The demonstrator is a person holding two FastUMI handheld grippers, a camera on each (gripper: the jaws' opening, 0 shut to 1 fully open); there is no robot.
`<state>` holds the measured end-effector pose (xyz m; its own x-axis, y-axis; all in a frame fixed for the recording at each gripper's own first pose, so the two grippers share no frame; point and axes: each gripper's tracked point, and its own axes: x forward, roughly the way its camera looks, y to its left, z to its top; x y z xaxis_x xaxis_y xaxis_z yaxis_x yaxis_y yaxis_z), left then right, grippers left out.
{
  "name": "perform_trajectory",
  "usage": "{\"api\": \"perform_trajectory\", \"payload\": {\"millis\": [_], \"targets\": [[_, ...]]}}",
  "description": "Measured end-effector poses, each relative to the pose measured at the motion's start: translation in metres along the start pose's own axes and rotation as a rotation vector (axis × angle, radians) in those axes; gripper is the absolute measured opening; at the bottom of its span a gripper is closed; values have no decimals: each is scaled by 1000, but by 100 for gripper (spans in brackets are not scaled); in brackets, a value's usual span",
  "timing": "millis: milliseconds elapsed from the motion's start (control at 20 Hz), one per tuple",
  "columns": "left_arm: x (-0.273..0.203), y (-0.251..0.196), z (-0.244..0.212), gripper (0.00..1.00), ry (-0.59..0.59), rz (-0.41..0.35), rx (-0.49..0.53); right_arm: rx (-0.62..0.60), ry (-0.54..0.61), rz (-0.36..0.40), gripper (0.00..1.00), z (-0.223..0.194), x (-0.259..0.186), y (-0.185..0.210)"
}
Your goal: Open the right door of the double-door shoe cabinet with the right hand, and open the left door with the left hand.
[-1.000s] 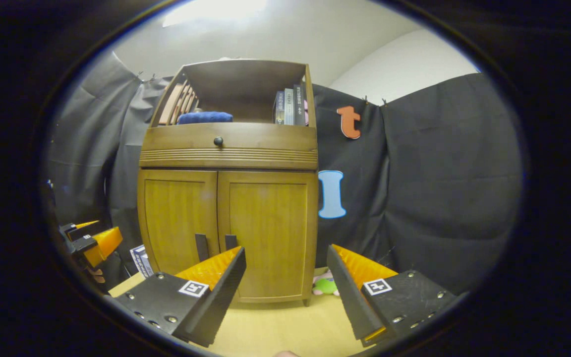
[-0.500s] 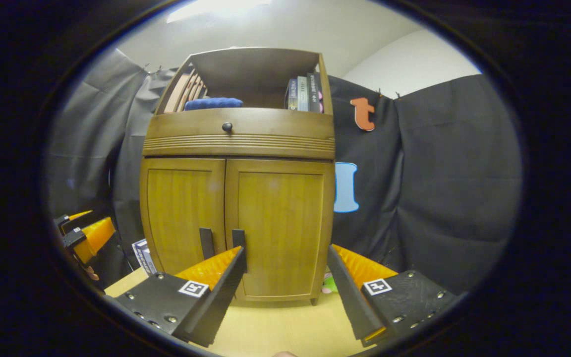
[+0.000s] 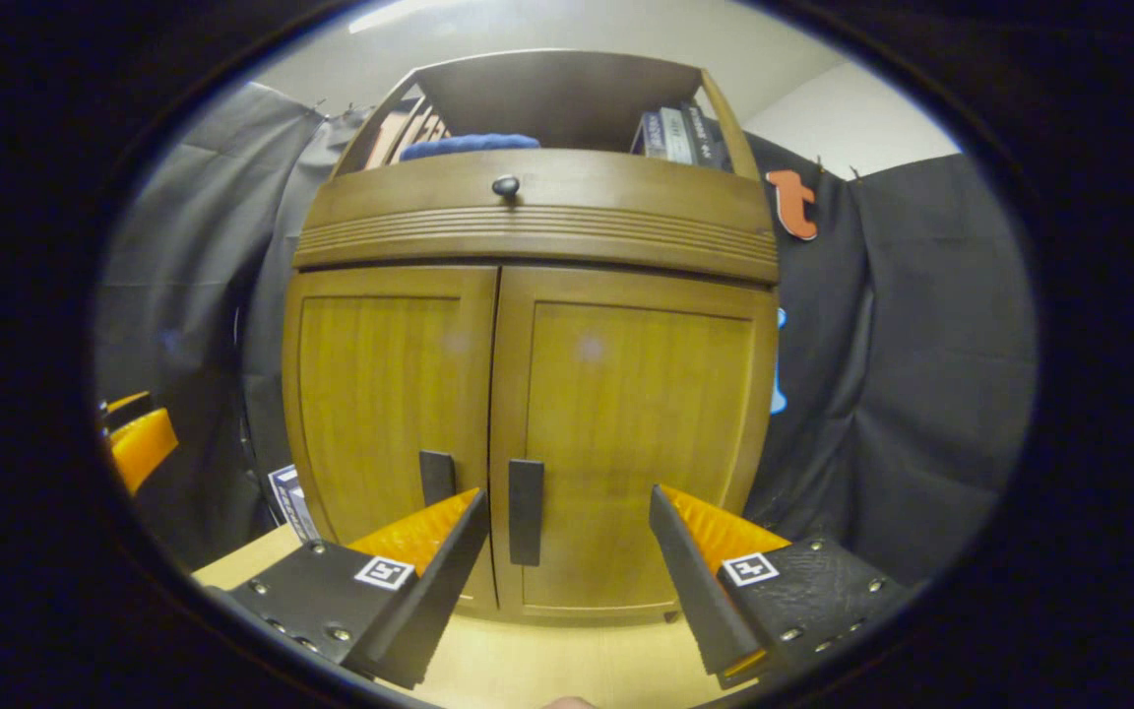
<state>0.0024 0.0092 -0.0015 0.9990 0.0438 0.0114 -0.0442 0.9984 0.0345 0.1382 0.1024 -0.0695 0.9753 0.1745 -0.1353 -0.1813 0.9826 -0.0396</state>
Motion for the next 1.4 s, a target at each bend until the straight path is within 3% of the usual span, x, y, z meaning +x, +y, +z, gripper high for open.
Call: {"api": "perform_trajectory", "payload": {"millis": [100,250,300,350,500,600,850,1000,1050,1150,1350,1400], "targets": [[-1,-2,-2,94,8,-15,1,42,28,21,98,-16,24,7],[-2,-3,-1,93,6,-26,-4,107,50,44,98,-31,68,15],[-1,-3,-1,89,6,-26,-4,128,46,41,98,-35,80,14],[-1,-2,-1,94,7,-27,1,146,43,44,98,-37,89,12],[0,1,-2,94,10,-11,-5,172,47,124,98,-39,106,26],[1,1,-3,94,21,-2,-19,155,66,135,98,-49,112,33],[2,2,-8,94,43,-2,-27,92,99,163,34,-64,118,45],[3,1,-8,94,48,-12,-27,99,91,175,28,-65,116,47],[4,2,-7,88,46,-11,-27,104,93,174,28,-66,114,46],[4,3,-6,94,40,-2,-29,83,84,170,28,-65,107,41],[4,4,-4,88,31,1,-31,103,81,199,28,-65,91,38],[5,4,-4,94,30,1,-31,108,87,205,28,-66,87,37]]}}
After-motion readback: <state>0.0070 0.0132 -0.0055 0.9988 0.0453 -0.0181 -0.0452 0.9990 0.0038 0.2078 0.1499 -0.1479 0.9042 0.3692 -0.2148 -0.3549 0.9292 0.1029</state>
